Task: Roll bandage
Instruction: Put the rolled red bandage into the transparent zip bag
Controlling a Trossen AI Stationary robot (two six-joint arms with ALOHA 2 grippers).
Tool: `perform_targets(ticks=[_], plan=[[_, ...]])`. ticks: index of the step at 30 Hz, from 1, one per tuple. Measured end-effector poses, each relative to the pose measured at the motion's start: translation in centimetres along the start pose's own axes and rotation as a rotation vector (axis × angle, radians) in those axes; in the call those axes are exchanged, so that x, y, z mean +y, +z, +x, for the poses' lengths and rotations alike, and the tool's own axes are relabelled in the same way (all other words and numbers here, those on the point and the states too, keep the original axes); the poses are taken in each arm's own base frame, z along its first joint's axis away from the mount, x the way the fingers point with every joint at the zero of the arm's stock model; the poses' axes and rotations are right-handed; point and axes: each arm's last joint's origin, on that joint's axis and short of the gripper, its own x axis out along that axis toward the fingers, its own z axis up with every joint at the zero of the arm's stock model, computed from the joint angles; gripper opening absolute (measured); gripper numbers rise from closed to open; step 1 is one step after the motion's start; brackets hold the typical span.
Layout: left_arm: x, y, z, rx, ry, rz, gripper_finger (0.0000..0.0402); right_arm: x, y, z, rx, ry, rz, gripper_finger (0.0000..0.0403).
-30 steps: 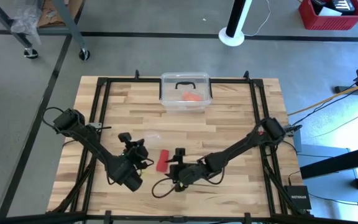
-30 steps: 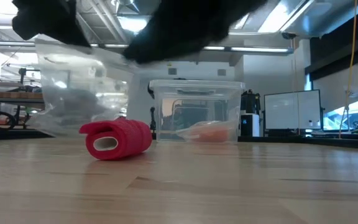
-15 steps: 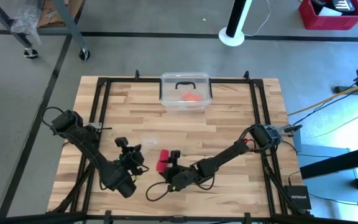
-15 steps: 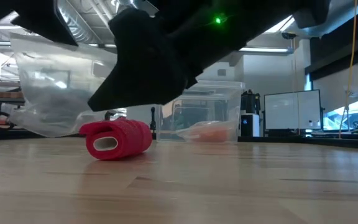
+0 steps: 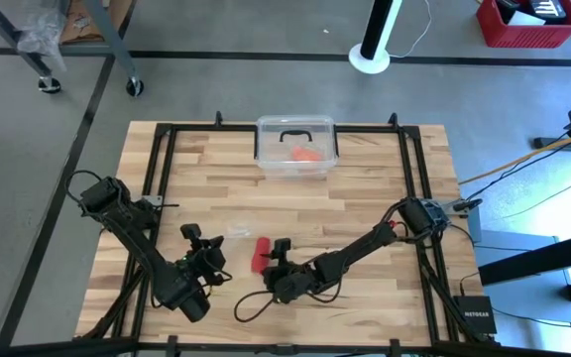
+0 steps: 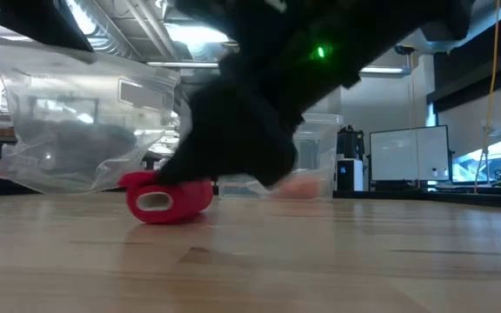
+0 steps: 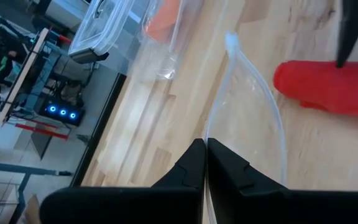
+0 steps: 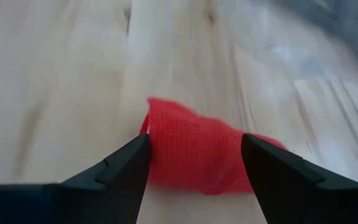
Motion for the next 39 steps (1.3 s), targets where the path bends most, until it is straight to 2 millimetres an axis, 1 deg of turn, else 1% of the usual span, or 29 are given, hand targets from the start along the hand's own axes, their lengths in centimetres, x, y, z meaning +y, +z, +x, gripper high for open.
perform_targets(ticks=[5,8,12,16,18,21,23,26,30,33,36,39], plan=[[0.0,-0.1,-0.1,-0.003,-0.003,0.003,0.0003,0.0,-0.4,0.0,0.039,0.013,-0.071,0.0255],[0.0,-0.1,-0.1,-0.002,0.000,0.006,0.0003,-0.3,-1.0,-0.2,0.099,-0.060,-0.149,0.0255],[0.0,-0.1,-0.1,-0.001,0.000,0.006,0.0003,-1.3,-1.3,-1.2,0.186,-0.140,-0.220,0.0255],[0.0,-0.1,-0.1,-0.002,-0.001,-0.004,0.0003,-2.6,-1.2,-2.7,0.260,-0.198,-0.266,0.0252],[0.0,-0.1,-0.1,-0.002,-0.001,-0.016,0.0003,-3.2,-0.7,-3.5,0.262,-0.192,-0.228,0.0245],[0.0,-0.1,-0.1,-0.003,-0.004,-0.025,0.0003,-3.6,0.2,-4.4,0.246,-0.088,-0.144,0.0233],[-0.1,-0.2,-0.3,0.003,-0.011,-0.026,0.0003,-3.4,0.3,-4.5,0.254,-0.018,-0.076,0.0225],[-0.2,-0.2,-0.3,0.012,-0.021,-0.033,0.0003,-3.4,0.0,-4.1,0.247,0.011,0.033,0.0217],[-0.4,-0.1,-0.3,0.022,-0.036,-0.046,0.0003,-4.2,-1.2,-3.3,0.260,-0.028,0.131,0.0214],[-0.4,-0.1,-0.3,0.022,-0.036,-0.042,0.0003,-5.1,-0.7,-3.1,0.245,-0.005,0.233,0.0216],[-0.4,-0.1,-0.3,0.022,-0.037,-0.040,0.0003,-6.1,-0.5,-2.5,0.252,0.026,0.330,0.0228],[-0.4,-0.1,-0.3,0.022,-0.037,-0.041,0.0003,-7.1,-0.4,-1.6,0.246,0.071,0.405,0.0251]])
